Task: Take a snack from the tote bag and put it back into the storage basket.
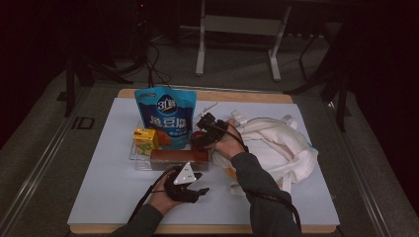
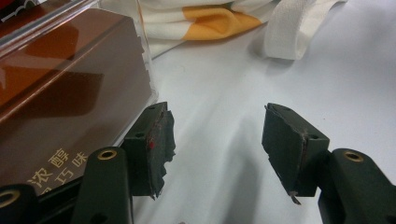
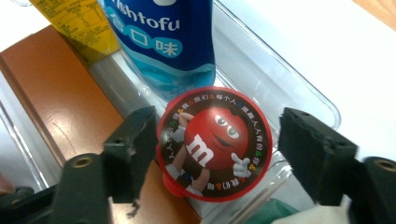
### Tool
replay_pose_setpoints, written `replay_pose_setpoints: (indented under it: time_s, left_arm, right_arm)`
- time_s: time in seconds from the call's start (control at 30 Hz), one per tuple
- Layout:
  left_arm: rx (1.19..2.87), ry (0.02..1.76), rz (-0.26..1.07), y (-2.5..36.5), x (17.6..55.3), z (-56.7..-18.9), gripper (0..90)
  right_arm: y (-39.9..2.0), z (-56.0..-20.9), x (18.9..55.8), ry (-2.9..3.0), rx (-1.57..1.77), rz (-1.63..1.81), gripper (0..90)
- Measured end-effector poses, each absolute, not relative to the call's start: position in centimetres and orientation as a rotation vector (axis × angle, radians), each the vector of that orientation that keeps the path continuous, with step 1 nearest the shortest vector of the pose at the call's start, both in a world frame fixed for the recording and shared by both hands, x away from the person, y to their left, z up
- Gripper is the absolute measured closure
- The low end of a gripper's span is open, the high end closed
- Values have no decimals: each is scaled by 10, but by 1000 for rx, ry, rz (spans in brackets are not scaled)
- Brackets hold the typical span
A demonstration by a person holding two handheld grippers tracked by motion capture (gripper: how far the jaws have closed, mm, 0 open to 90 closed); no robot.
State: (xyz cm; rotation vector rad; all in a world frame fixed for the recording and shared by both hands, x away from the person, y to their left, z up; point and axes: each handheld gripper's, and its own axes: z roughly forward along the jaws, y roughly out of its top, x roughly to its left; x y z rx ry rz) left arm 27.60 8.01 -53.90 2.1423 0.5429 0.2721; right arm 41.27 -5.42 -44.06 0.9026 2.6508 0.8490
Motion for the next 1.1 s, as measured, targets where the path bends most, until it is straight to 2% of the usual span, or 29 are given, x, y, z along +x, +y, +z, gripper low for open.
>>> replay_pose_setpoints:
  time_s: [0.4,0.87,1.1]
  left_arm:
    - [2142,543,272,80,276,-539,416]
    - [2143,544,274,80,276,-539,416]
    - [2143,544,273,80,276,-539,416]
  right_arm:
    - [-63,-433,405,2654,837,855,366]
    - [-84,-423,401,2624,829,853,609]
    - [-93,-417,398,2614,823,858,664]
